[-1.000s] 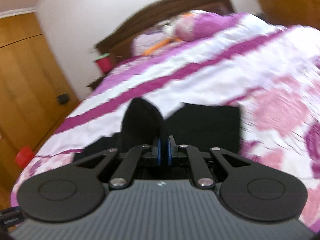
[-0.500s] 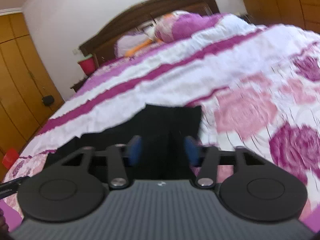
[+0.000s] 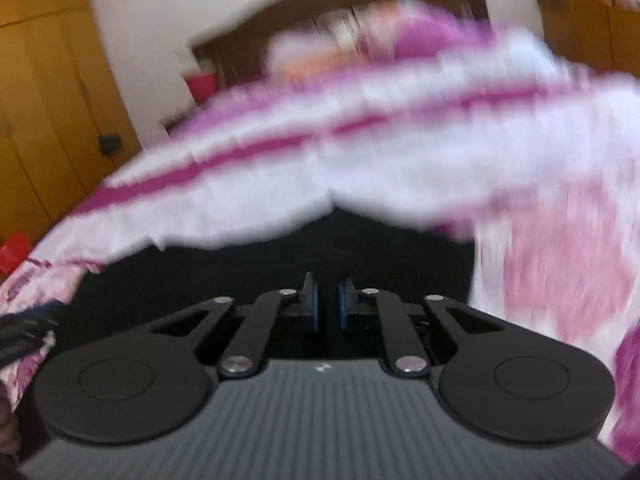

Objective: Fold small clothes

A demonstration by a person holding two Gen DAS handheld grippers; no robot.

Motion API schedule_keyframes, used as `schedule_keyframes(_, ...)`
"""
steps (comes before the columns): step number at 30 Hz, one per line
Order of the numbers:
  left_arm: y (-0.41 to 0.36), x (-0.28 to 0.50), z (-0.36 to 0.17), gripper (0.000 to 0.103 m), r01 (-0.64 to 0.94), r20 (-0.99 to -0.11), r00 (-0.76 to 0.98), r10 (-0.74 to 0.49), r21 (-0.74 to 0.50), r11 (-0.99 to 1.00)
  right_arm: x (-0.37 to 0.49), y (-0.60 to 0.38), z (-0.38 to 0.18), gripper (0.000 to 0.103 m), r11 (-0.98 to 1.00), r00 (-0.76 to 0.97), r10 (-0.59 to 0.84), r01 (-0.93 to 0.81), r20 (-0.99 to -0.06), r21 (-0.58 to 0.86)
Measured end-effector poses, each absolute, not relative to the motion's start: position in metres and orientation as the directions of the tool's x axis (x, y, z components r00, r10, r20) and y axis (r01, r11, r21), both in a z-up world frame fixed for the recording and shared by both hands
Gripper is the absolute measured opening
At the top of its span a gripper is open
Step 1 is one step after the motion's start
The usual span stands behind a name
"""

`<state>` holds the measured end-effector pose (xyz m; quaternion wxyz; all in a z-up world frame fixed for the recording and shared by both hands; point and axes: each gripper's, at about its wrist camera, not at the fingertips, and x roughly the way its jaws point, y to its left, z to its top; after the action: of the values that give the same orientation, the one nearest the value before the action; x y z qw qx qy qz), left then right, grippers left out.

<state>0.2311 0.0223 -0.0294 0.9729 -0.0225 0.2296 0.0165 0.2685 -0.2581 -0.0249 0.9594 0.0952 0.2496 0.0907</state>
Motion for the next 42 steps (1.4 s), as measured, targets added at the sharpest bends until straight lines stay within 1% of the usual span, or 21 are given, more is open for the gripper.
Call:
schedule_keyframes(1,0.021,0.238,-0.034,0.049,-0.057,-0.449,0.893,0.041,-0.021,0.998,0.262,-0.257,-0.015,0.012,0.968,0.882,0.211,-0.131,-0.42,0.212)
schedule_keyframes(3,0.02,0.253,-0.045,0.049,-0.083,-0.47,0.879,0.078,0.009,0.996,0.26,-0.255,-0.009,0.012,0.981,0.902,0.166,-0.109,-0.398,0.162)
schedule_keyframes(4,0.021,0.26,-0.05,0.049,-0.096,-0.483,0.87,0.094,0.02,0.995,0.263,-0.255,-0.011,0.012,0.987,0.902,0.14,-0.094,-0.407,0.131)
schedule_keyframes(6,0.024,0.274,-0.064,0.049,-0.128,-0.509,0.85,0.133,0.046,0.991,0.274,-0.254,-0.028,0.013,0.996,0.882,0.088,-0.065,-0.464,0.066)
schedule_keyframes(7,0.025,0.277,-0.069,0.049,-0.136,-0.512,0.847,0.142,0.05,0.989,0.279,-0.256,-0.038,0.013,0.996,0.865,0.084,-0.06,-0.495,0.064)
schedule_keyframes(9,0.031,0.281,-0.075,0.049,-0.147,-0.516,0.844,0.143,0.033,0.989,0.29,-0.26,-0.065,0.014,0.996,0.826,0.081,-0.052,-0.557,0.068)
schedule_keyframes(11,0.034,0.284,-0.079,0.049,-0.15,-0.517,0.845,0.14,0.023,0.988,0.291,-0.265,-0.08,0.014,0.994,0.83,0.099,-0.055,-0.549,0.096)
schedule_keyframes(15,0.039,0.286,-0.083,0.05,-0.149,-0.516,0.847,0.125,-0.005,0.989,0.29,-0.272,-0.083,0.013,0.989,0.835,0.118,-0.051,-0.537,0.138)
schedule_keyframes(19,0.039,0.286,-0.082,0.05,-0.147,-0.518,0.847,0.121,-0.009,0.989,0.297,-0.275,-0.088,0.013,0.98,0.835,0.146,-0.049,-0.53,0.193)
schedule_keyframes(22,0.038,0.285,-0.077,0.05,-0.14,-0.524,0.842,0.124,0.008,0.99,0.297,-0.275,-0.084,0.016,0.979,0.832,0.146,-0.044,-0.535,0.199)
schedule_keyframes(23,0.037,0.283,-0.074,0.05,-0.134,-0.526,0.842,0.12,0.013,0.991,0.295,-0.275,-0.08,0.019,0.978,0.832,0.146,-0.037,-0.536,0.207)
schedule_keyframes(27,0.042,0.26,-0.056,0.053,-0.091,-0.528,0.844,0.094,0.032,0.995,0.271,-0.28,-0.061,0.039,0.968,0.823,0.135,0.009,-0.552,0.25)
schedule_keyframes(30,0.049,0.234,-0.041,0.055,-0.075,-0.529,0.846,0.076,0.023,0.997,0.24,-0.281,-0.042,0.039,0.97,0.824,0.162,-0.032,-0.543,0.241)
schedule_keyframes(36,0.06,0.17,-0.012,0.056,-0.052,-0.501,0.864,0.041,-0.009,0.999,0.178,-0.284,-0.007,0.039,0.967,0.827,0.205,-0.088,-0.524,0.239)
schedule_keyframes(42,0.061,0.111,0.003,0.057,-0.027,-0.505,0.863,0.019,-0.01,1.0,0.122,-0.282,0.003,0.039,0.97,0.82,0.209,-0.104,-0.533,0.22)
